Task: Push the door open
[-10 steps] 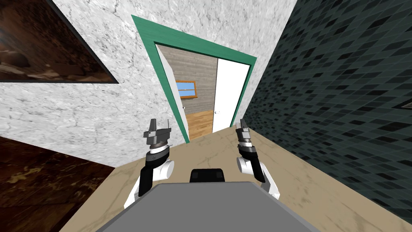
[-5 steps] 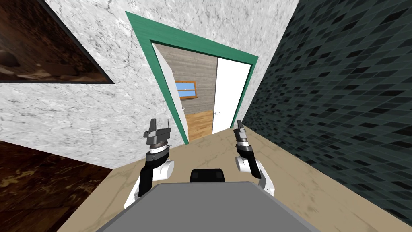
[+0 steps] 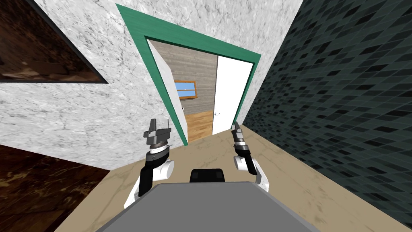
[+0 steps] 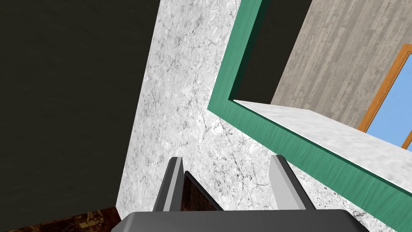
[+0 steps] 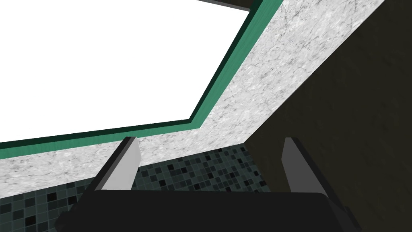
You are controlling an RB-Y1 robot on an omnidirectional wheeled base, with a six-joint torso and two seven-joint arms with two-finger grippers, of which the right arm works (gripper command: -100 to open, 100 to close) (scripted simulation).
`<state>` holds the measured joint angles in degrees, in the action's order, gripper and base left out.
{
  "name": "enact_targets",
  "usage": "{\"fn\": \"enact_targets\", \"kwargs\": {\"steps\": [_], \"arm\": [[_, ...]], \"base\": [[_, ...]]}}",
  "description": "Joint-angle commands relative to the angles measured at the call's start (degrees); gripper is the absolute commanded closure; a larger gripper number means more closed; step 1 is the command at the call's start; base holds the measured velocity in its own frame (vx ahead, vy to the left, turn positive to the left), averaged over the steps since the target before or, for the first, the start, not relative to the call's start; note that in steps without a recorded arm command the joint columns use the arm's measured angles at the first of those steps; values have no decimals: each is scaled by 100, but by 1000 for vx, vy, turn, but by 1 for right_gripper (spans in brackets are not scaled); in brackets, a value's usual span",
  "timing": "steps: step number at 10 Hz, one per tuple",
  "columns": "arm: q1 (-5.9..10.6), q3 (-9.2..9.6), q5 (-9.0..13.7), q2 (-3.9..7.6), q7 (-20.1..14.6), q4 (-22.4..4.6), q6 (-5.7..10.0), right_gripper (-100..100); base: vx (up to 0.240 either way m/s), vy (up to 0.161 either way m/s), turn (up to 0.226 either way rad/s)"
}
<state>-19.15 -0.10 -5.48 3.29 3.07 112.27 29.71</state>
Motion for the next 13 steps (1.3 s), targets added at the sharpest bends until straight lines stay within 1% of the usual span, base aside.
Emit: {"fn": "enact_targets", "kwargs": {"steps": [1,2,7,13], "arm": [[64,18,18,37,-7,-187,39,-100],[157,43,38,72,-11,-435,90,-100],[399,108,92,148,-21,-1083,223,-100],[708,191,160,204,-34,-1910,393,-100]], "base": [[91,-48,24],[128,-100,41],[107,-64,29],[92,-65,31]]}}
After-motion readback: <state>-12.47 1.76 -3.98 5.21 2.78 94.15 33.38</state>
